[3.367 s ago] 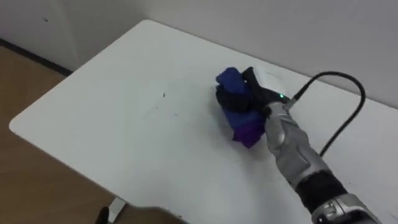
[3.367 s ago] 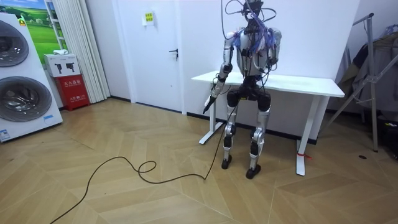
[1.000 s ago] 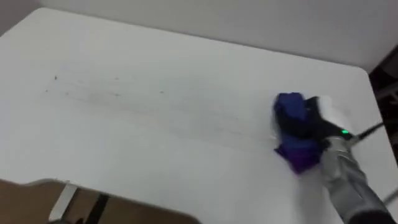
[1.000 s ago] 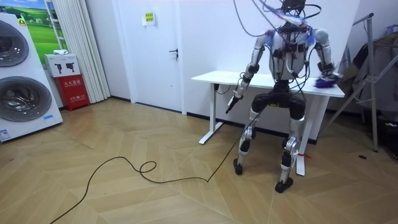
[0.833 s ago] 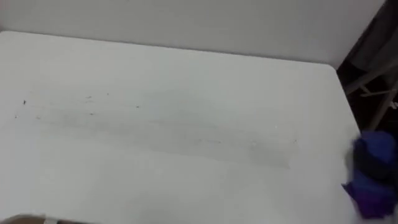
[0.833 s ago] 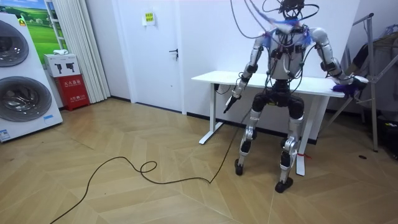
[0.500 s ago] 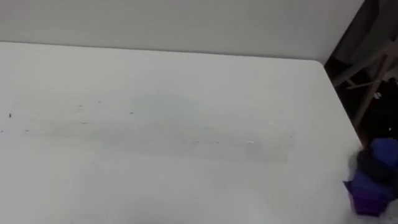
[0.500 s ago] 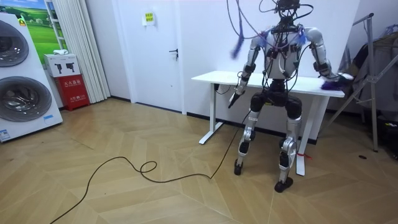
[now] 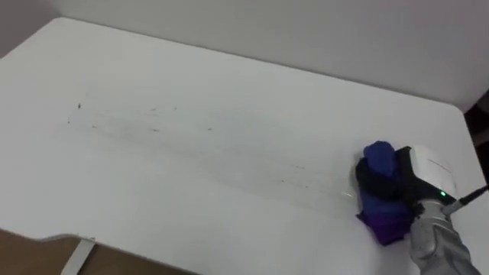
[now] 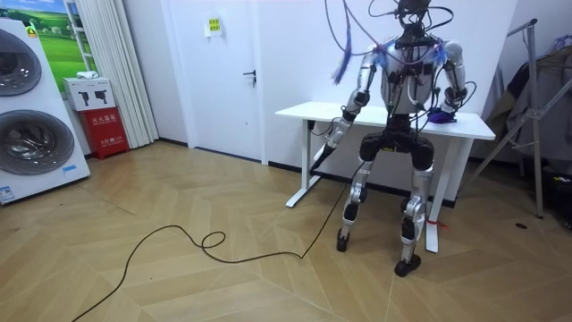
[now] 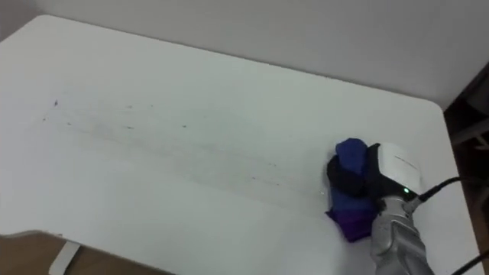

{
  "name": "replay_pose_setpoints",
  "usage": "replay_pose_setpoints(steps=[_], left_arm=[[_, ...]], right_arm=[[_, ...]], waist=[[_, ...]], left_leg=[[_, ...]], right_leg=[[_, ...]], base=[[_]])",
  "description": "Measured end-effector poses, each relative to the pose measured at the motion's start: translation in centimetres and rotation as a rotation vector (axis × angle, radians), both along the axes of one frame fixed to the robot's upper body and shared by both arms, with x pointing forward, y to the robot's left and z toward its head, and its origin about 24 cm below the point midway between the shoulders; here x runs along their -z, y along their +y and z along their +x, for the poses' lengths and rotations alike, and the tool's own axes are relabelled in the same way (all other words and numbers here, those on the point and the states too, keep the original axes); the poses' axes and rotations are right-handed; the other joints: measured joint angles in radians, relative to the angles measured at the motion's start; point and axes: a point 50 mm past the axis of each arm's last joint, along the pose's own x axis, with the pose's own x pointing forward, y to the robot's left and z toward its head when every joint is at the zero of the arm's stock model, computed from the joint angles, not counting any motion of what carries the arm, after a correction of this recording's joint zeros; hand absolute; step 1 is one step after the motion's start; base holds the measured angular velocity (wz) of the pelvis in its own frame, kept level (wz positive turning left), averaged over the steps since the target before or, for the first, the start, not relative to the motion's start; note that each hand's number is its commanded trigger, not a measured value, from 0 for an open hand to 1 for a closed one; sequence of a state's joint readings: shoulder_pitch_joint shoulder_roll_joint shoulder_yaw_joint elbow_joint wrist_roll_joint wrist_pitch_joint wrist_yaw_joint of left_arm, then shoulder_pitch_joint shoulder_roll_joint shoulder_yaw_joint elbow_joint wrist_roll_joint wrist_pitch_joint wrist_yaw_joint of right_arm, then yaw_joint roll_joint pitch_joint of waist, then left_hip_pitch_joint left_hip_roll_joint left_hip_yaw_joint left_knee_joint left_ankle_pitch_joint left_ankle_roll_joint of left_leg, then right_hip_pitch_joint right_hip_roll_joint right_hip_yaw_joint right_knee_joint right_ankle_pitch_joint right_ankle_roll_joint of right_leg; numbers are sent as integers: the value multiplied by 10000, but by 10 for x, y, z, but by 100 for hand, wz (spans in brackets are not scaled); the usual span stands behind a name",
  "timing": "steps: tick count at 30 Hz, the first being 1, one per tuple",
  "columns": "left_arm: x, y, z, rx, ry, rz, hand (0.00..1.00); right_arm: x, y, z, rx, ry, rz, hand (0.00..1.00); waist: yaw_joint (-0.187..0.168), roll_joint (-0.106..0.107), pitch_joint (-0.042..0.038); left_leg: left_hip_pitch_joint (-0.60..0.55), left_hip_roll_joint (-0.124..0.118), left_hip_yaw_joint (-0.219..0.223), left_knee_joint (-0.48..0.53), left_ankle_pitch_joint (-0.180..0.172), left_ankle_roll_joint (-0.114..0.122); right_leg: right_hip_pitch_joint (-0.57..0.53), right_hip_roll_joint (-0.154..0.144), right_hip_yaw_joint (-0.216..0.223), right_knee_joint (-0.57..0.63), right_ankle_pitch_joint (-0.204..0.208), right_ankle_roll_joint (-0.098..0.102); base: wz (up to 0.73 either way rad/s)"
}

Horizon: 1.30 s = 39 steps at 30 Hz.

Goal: Wipe table

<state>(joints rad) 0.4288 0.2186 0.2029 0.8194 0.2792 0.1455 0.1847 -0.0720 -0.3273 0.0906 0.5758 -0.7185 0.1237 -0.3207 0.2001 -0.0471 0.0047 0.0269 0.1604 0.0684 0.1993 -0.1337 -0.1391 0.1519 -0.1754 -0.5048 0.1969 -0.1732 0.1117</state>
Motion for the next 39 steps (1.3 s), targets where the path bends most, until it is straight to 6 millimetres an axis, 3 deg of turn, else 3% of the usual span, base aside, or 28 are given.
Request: replay_pose_setpoints(steps=[5, 9, 11, 12, 13, 14, 18, 23, 31, 39], left_arm=[[-1, -13, 50, 1332, -1190, -68, 0], [-4, -21, 80, 2196, -1630, -34, 0], [-6, -24, 90, 2450, -1873, -31, 0], [-7, -27, 94, 2608, -1938, -74, 0], [-7, -29, 96, 2678, -1936, -141, 0], [-6, -30, 96, 2721, -1908, -173, 0], [-5, -33, 96, 2839, -1795, -415, 0], [-4, -38, 102, 2898, -1915, -713, 0], [-7, -53, 130, 2998, -2840, -1210, 0], [-5, -61, 130, 3046, -3211, -1463, 0]], right_arm=[[-1, 23, 14, -868, 515, -76, 100], [-13, 64, 43, -2367, 729, -245, 95], [-17, 84, 49, -3073, 721, -397, 74], [-19, 93, 50, -3318, 642, -420, 49], [-21, 99, 50, -3484, 546, -398, 8], [-23, 102, 50, -3588, 490, -447, 0], [-25, 106, 43, -3777, 373, -384, 0], [-31, 110, 39, -4070, 309, -400, 0], [-32, 115, 27, -4546, 213, -582, 0], [-31, 115, 14, -4840, -224, 272, 0]], waist=[[348, -55, -14], [577, -291, -29], [598, -373, -35], [647, -408, -35], [702, -413, -31], [734, -414, -30], [737, -380, -7], [470, -155, 106], [201, 22, 5], [-275, 58, -13]], left_leg=[[10, 0, -33, -139, 186, -3], [-103, -1, 30, -182, 206, -2], [-85, -18, 30, -241, 205, -3], [-65, -21, 33, -307, 206, -3], [-67, -21, 33, -325, 206, -3], [-66, -21, 33, -334, 205, -3], [-52, -33, 29, -342, 204, -3], [3, -32, 33, -348, 204, -3], [27, -32, 98, -381, 200, -8], [115, -32, 185, -386, 203, -4]], right_leg=[[-161, 21, 174, 123, -36, -86], [-513, 28, 486, 233, 9, -130], [-527, 29, 543, 221, 10, -129], [-526, 29, 526, 211, 10, -127], [-518, 30, 499, 193, 6, -120], [-511, 32, 494, 181, 4, -118], [-395, 53, 387, 63, 5, -112], [-322, 69, 363, 15, 0, -104], [-406, 67, 510, 68, 3, -106], [-383, 66, 656, 47, 4, -104]], base=[[-7], [-16], [-2], [3], [3], [0], [5], [2], [-3], [-3]])
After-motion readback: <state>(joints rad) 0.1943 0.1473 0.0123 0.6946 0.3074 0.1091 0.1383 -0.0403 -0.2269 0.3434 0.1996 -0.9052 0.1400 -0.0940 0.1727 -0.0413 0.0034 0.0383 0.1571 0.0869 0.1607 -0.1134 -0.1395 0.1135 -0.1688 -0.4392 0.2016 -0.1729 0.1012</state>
